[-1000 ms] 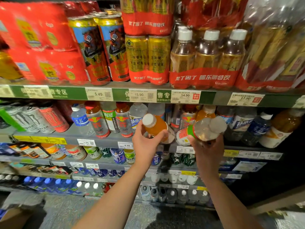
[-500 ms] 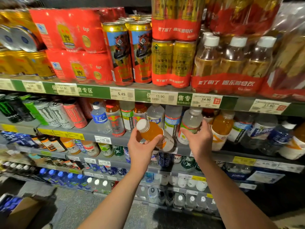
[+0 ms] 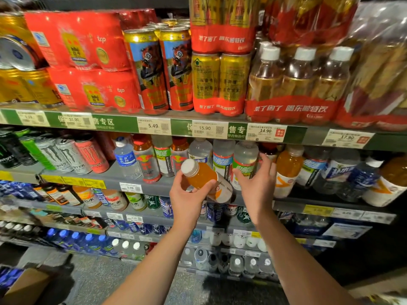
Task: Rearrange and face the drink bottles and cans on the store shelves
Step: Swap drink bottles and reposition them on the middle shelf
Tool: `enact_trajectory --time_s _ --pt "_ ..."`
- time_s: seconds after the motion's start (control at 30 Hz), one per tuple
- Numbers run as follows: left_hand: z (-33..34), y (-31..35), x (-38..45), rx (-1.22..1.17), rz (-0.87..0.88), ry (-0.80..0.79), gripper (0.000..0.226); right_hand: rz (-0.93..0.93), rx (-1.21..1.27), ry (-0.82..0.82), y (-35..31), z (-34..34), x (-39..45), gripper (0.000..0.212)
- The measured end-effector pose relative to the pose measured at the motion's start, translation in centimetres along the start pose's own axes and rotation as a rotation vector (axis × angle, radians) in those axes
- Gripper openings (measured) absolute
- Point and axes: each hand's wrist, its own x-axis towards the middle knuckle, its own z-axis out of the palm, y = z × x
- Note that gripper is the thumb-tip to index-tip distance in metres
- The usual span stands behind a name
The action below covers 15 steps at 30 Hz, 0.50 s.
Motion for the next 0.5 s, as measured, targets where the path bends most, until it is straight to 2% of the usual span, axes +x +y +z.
enact_trajectory --time_s 0.07,0.17,0.5 --pt "-0.5 0.2 -0.1 -0.015 -0.003 0.02 0.06 -0.063 0.039 0.048 -1.2 -0.1 -1.1 0.065" --pt "-2.3 0.6 0.4 -0.041 -0.005 0.049 0.053 -0.103 0.152 -0.015 -3.7 0.8 -3.0 0.051" --pt "-14.4 0.1 6.0 -0.009 -0.004 0.297 0.048 -0.093 0.247 -0.299 -9.9 9.0 -8.1 0.04"
